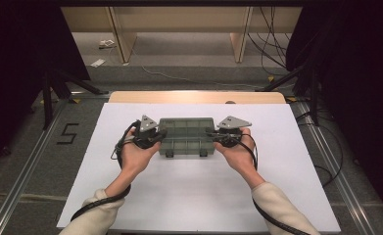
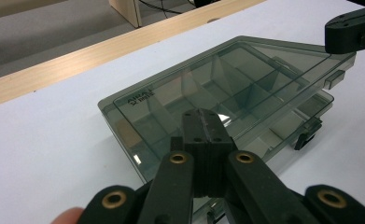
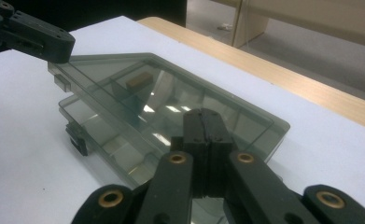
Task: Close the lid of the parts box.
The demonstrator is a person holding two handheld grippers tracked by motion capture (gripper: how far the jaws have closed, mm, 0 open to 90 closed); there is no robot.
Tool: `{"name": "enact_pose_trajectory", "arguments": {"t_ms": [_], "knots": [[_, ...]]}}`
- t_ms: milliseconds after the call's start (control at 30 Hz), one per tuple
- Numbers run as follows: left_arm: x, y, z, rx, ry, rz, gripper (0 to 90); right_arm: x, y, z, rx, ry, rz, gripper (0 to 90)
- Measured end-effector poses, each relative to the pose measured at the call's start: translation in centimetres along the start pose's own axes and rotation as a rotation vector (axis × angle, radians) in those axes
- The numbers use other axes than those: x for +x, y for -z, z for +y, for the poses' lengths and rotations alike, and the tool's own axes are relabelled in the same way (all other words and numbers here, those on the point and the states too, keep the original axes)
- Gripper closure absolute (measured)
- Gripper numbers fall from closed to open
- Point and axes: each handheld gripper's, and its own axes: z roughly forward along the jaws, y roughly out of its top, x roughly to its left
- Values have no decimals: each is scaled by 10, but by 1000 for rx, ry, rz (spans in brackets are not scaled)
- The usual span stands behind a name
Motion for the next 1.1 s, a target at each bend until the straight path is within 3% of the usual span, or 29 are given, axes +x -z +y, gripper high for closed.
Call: {"name": "enact_pose_trajectory", "arguments": {"t_ms": [1100], "knots": [[-2, -7, -7, 67, 11, -25, 899, 0, -4, -9, 83, -17, -4, 900]]}}
